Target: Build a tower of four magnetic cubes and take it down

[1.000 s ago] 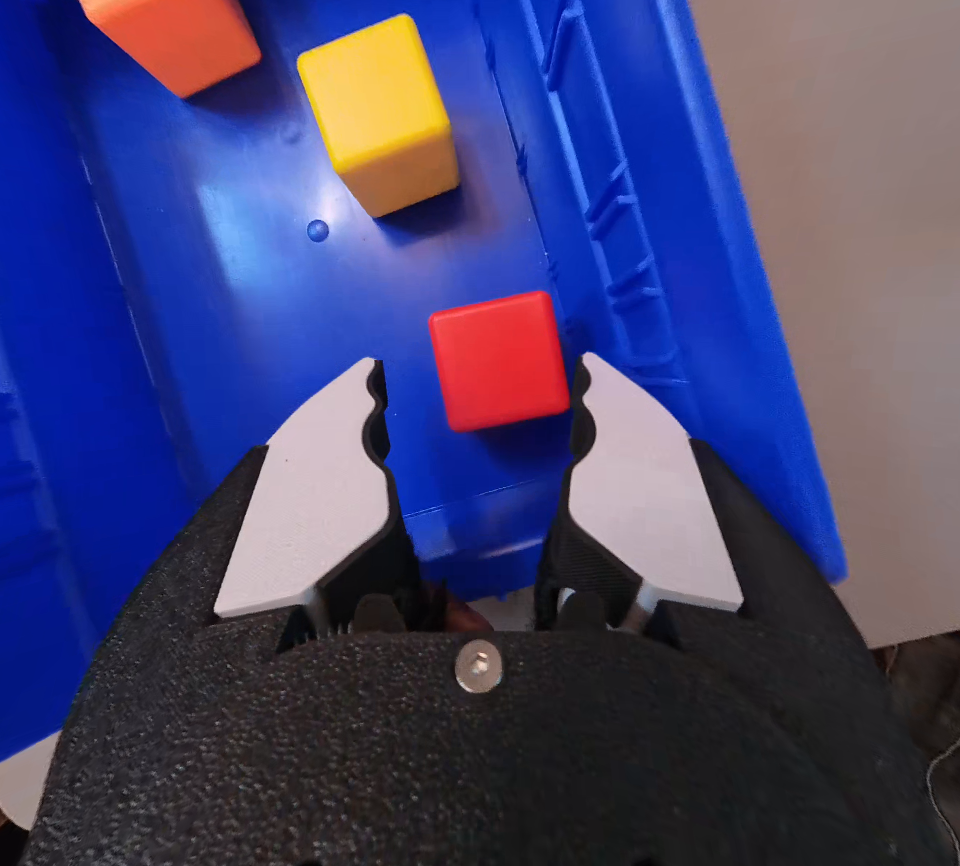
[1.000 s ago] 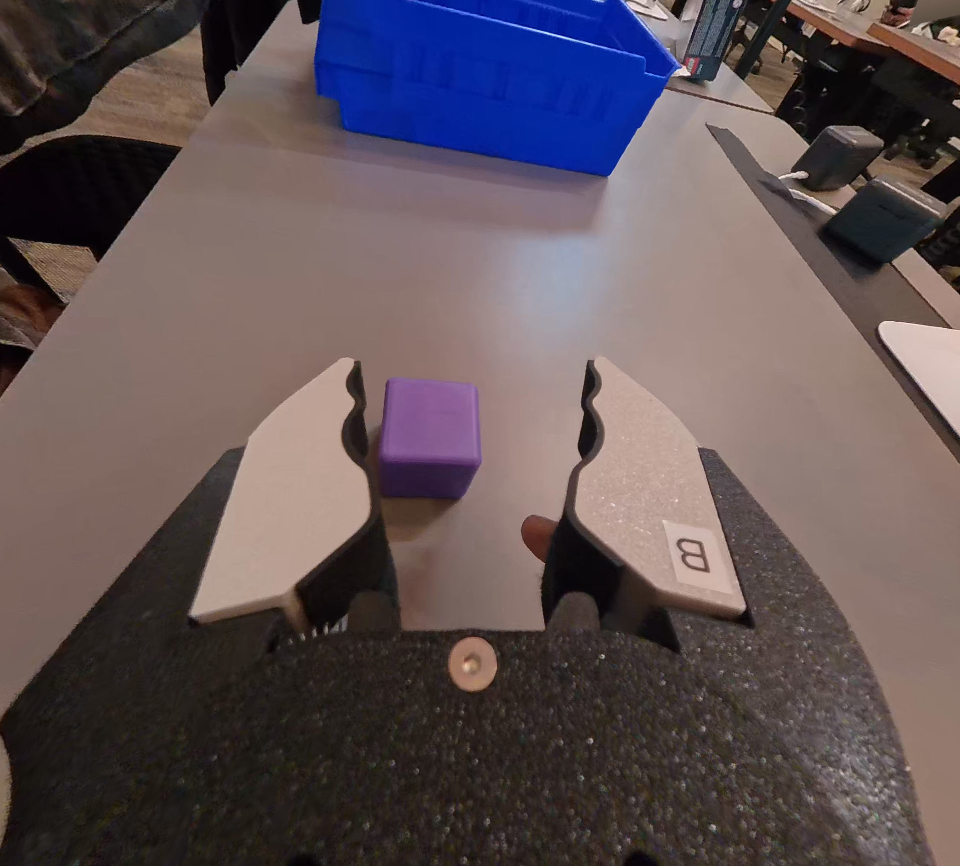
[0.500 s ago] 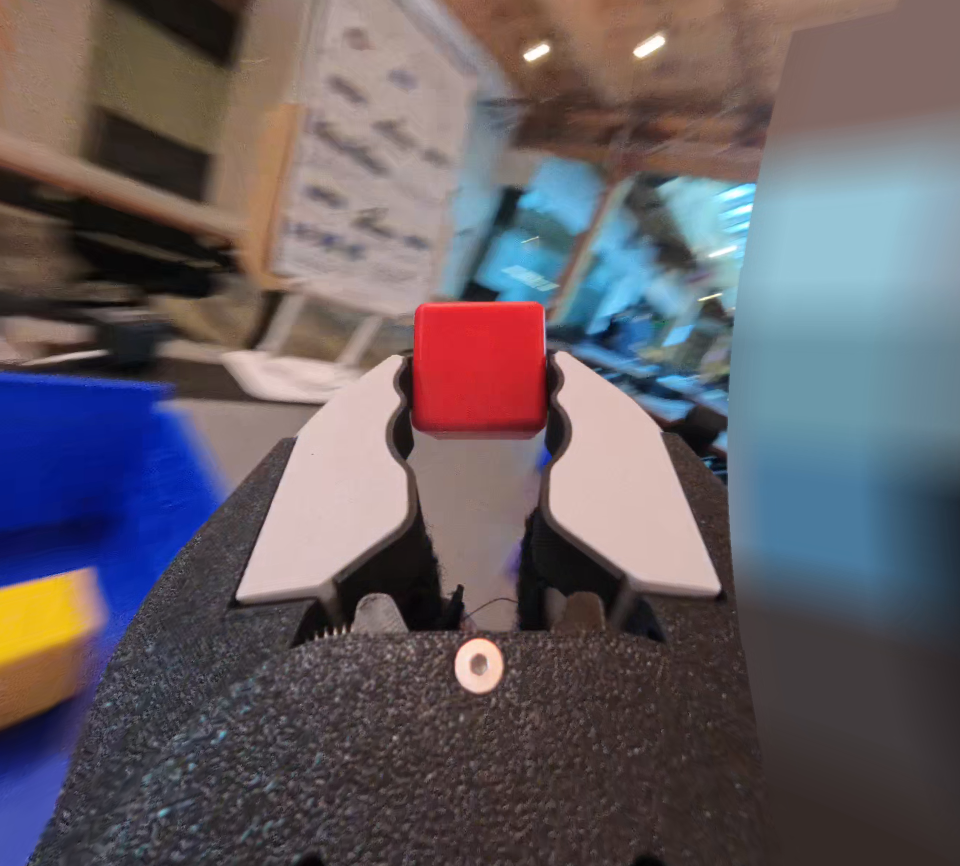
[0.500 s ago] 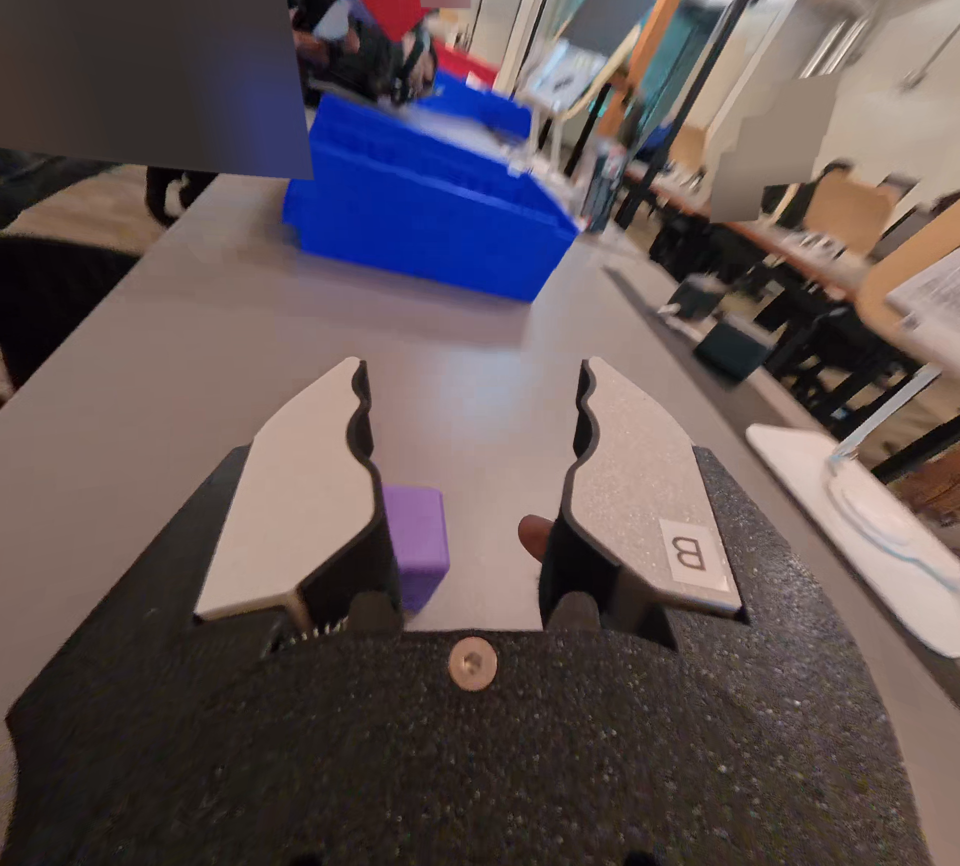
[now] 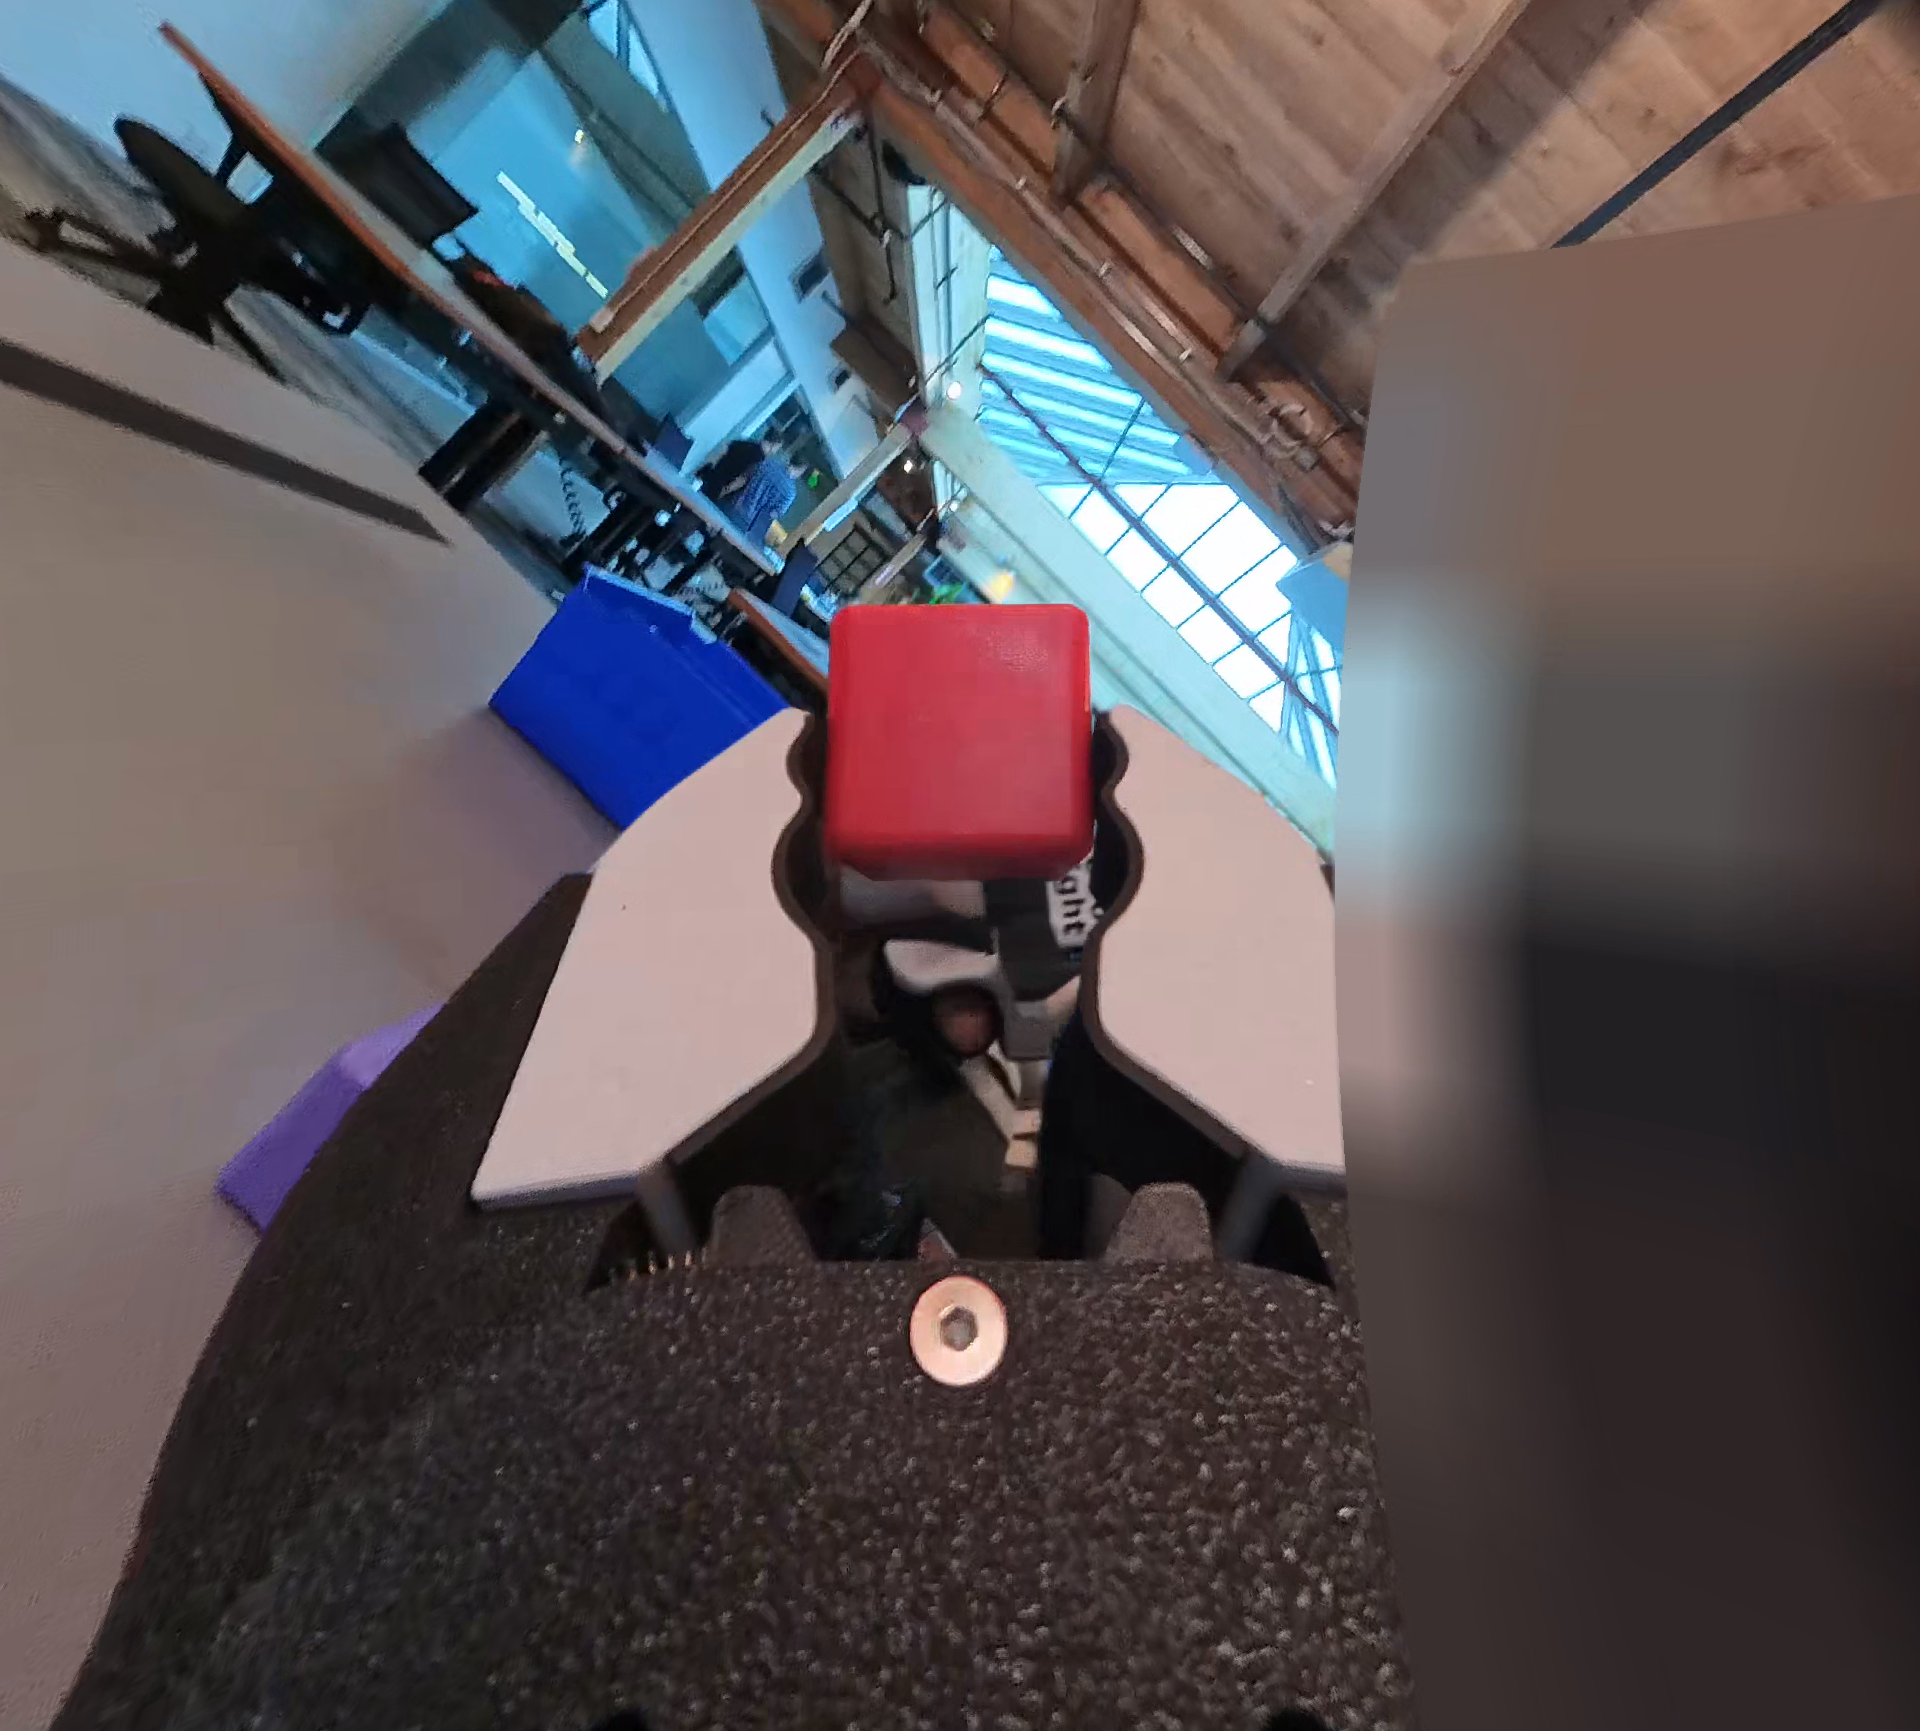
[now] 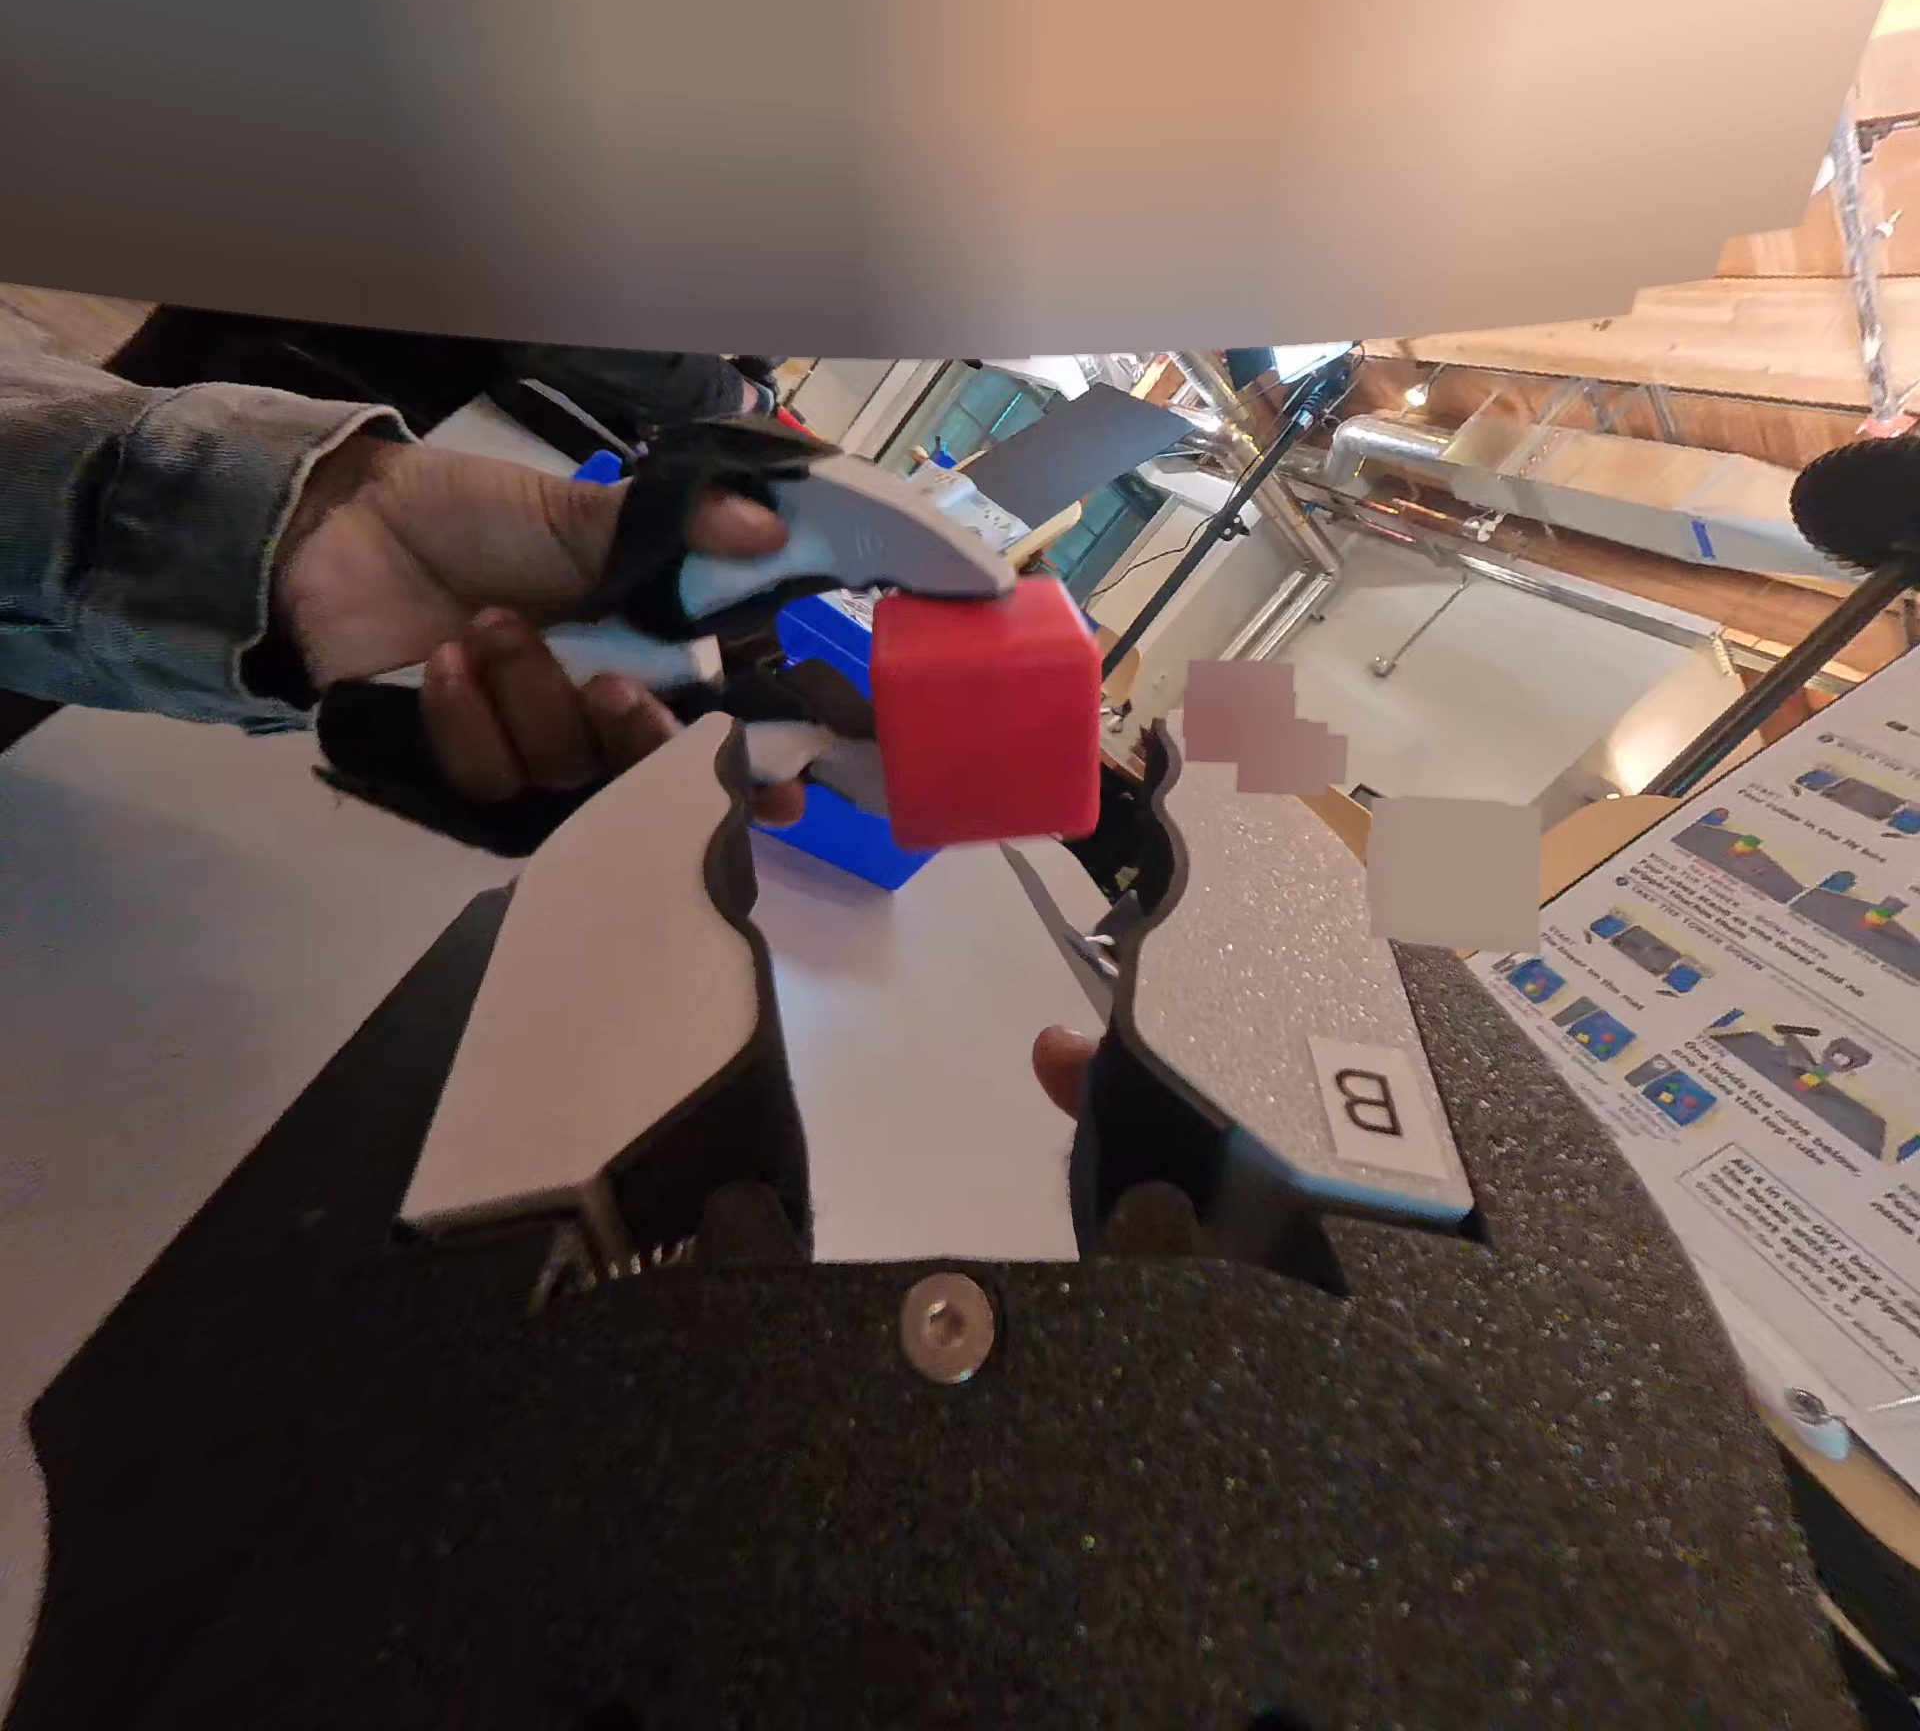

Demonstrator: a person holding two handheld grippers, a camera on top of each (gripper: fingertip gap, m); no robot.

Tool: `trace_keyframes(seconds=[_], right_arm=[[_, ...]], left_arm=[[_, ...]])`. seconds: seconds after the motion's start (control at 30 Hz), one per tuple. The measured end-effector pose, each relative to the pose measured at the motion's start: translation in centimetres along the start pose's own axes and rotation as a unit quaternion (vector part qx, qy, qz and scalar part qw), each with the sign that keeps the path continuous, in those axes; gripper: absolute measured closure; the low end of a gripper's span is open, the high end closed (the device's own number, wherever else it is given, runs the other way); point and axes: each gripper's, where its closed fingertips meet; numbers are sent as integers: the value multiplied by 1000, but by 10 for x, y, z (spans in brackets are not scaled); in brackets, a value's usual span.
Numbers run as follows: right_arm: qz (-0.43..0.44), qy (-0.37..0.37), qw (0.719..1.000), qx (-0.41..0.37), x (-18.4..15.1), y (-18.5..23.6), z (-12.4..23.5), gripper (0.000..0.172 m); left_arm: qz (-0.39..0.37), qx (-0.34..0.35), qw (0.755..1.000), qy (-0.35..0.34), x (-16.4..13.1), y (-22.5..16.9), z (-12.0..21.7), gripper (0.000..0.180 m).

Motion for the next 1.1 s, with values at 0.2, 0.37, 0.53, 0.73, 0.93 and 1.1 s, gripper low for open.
trace_keyframes(seconds=[0.2,0.37,0.53,0.73,0.93,1.1], right_arm=[[29,70,997,-12,-22,-8,8,126],[-162,54,984,41,-39,-20,32,125],[-269,53,957,97,-63,-11,45,125],[-312,86,938,122,-90,5,43,126],[-314,104,935,130,-97,16,44,126],[-319,94,932,144,-96,23,44,126]], left_arm=[[-97,62,991,67,-18,20,-16,126],[-409,82,882,218,-43,64,-9,96],[-470,57,793,384,-100,118,3,93],[-482,86,763,422,-109,139,3,115],[-481,104,742,455,-117,149,5,130],[-478,100,742,458,-119,148,5,131]])
Point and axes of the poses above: each gripper's, where its closed fingertips meet, z back along the fingers, x out of its top, y = z × x across the jaws, and after that the axes turned 6 degrees about x, right-handed
